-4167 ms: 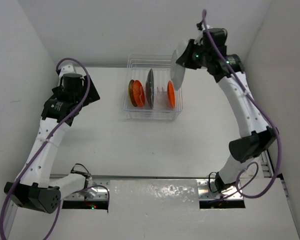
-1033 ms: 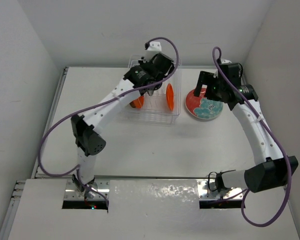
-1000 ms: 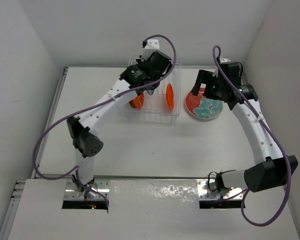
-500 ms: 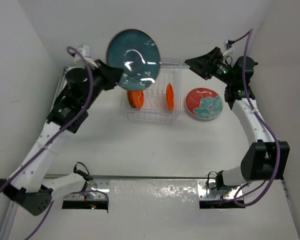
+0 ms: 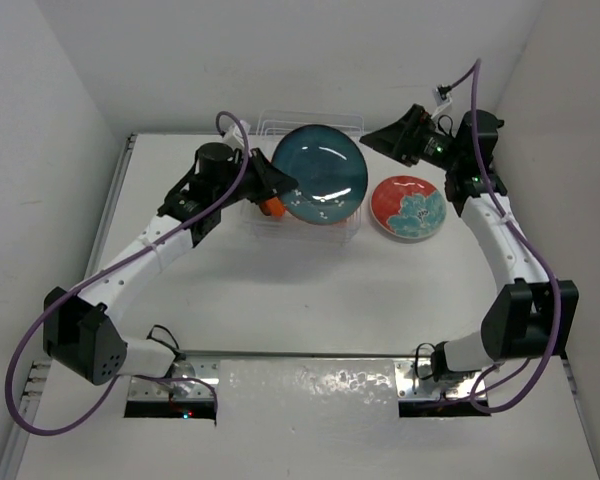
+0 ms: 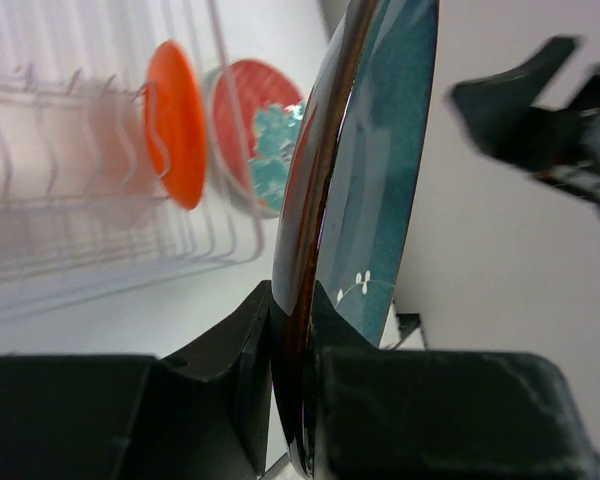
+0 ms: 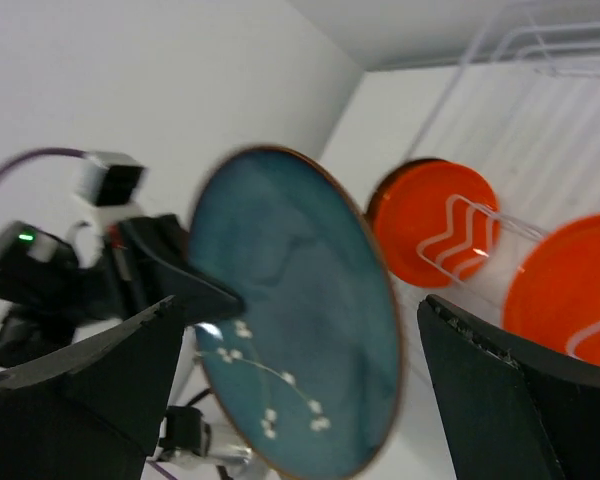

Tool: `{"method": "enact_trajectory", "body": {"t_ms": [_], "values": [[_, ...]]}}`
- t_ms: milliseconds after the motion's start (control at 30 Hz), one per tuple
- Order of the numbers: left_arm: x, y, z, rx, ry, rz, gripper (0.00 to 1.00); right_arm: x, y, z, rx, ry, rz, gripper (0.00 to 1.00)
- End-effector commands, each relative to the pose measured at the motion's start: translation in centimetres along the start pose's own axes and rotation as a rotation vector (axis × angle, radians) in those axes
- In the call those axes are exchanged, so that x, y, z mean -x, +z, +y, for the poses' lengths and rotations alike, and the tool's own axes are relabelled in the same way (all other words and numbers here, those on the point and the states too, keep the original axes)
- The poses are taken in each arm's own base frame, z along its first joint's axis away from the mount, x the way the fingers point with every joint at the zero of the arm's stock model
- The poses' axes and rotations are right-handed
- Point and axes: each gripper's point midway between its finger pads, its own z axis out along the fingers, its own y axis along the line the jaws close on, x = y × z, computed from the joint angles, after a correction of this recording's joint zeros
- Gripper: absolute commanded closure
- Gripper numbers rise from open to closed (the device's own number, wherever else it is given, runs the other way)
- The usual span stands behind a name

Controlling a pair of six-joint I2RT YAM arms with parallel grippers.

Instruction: Unload the plates from the dish rack

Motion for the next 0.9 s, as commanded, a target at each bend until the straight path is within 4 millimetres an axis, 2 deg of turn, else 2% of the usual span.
{"method": "enact_trajectory", "body": {"t_ms": [0, 133, 167, 233, 300, 333, 367, 400, 433, 467, 500, 533, 567, 600, 633, 667, 700, 733, 767, 800, 833, 867], "values": [[7.1, -4.5, -11.2, -0.396, 0.075, -0.242, 1.0, -1.1, -1.1, -2.2, -0.134, -0.135, 0.056, 0.04], [6.2, -4.4, -11.4, -0.454, 0.06, -0.221, 1.0, -2.8, -1.0, -2.8, -0.1, -0.085, 0.096, 0.06], [6.2, -4.7, -11.9, -0.487, 0.07, -0.222, 1.0, -2.8, -0.8, -2.4, -0.064, -0.083, 0.097, 0.08], [5.6, -4.3, -11.7, -0.503, 0.064, -0.204, 1.0, -3.3, -0.6, -0.3, 0.065, -0.043, 0.117, 0.14], [5.4, -4.0, -11.7, -0.517, 0.064, -0.195, 1.0, -3.7, -0.3, 0.7, 0.132, 0.034, 0.146, 0.28], [5.1, -3.6, -11.5, -0.519, 0.064, -0.184, 1.0, -3.7, -0.4, 1.7, 0.199, 0.007, 0.146, 0.44], [5.1, -3.4, -11.4, -0.518, 0.062, -0.178, 1.0, -3.7, -0.4, 2.1, 0.224, 0.019, 0.144, 0.44], [5.0, -3.1, -11.2, -0.517, 0.059, -0.172, 1.0, -3.6, -0.5, 2.4, 0.239, 0.069, 0.142, 0.69], [5.0, -2.5, -10.9, -0.497, 0.055, -0.161, 1.0, -3.5, -0.5, 2.6, 0.257, 0.058, 0.128, 0.83], [4.9, -2.0, -10.5, -0.474, 0.056, -0.15, 0.95, -3.4, -0.5, 2.5, 0.251, 0.068, 0.125, 0.98], [5.6, -1.5, -10.6, -0.45, 0.088, -0.159, 0.65, -3.4, -0.5, 2.2, 0.237, 0.078, 0.12, 1.0], [5.5, -0.5, -8.7, -0.343, 0.068, -0.144, 0.45, -3.3, -0.4, 1.8, 0.212, 0.09, 0.111, 1.0], [5.7, 0.0, -7.5, -0.265, 0.065, -0.142, 0.22, -2.4, -0.3, 0.1, 0.144, 0.109, 0.056, 1.0], [7.1, 0.2, -7.5, -0.212, 0.114, -0.173, 0.07, -1.8, -0.7, -0.4, 0.094, 0.078, 0.016, 1.0], [6.7, 0.6, -4.1, -0.036, 0.093, -0.153, 0.0, -2.0, -1.2, -2.4, -0.006, 0.141, -0.001, 1.0], [7.0, 0.5, -3.0, 0.035, 0.123, -0.156, 0.0, 0.5, -2.4, -5.0, -0.122, 0.146, -0.126, 1.0], [8.0, 0.1, -2.5, 0.093, 0.13, -0.183, 0.0, 0.6, -3.6, -6.2, -0.185, 0.182, -0.178, 1.0], [7.9, -0.6, -0.1, 0.221, 0.124, -0.191, 0.0, 1.7, -5.1, -8.0, -0.252, 0.217, -0.259, 1.0], [8.2, -1.1, 1.0, 0.283, 0.129, -0.207, 0.0, 3.0, -6.3, -9.4, -0.32, 0.271, -0.371, 1.0], [8.6, -1.9, 1.9, 0.33, 0.129, -0.226, 0.0, 2.4, -7.4, -11.1, -0.372, 0.302, -0.415, 1.0], [8.5, -2.7, 3.3, 0.401, 0.128, -0.238, 0.0, 2.9, -8.6, -11.4, -0.408, 0.301, -0.473, 1.0], [8.6, -3.1, 3.7, 0.421, 0.135, -0.242, 0.0, 3.4, -9.7, -12.8, -0.484, 0.296, -0.542, 1.0]]}}
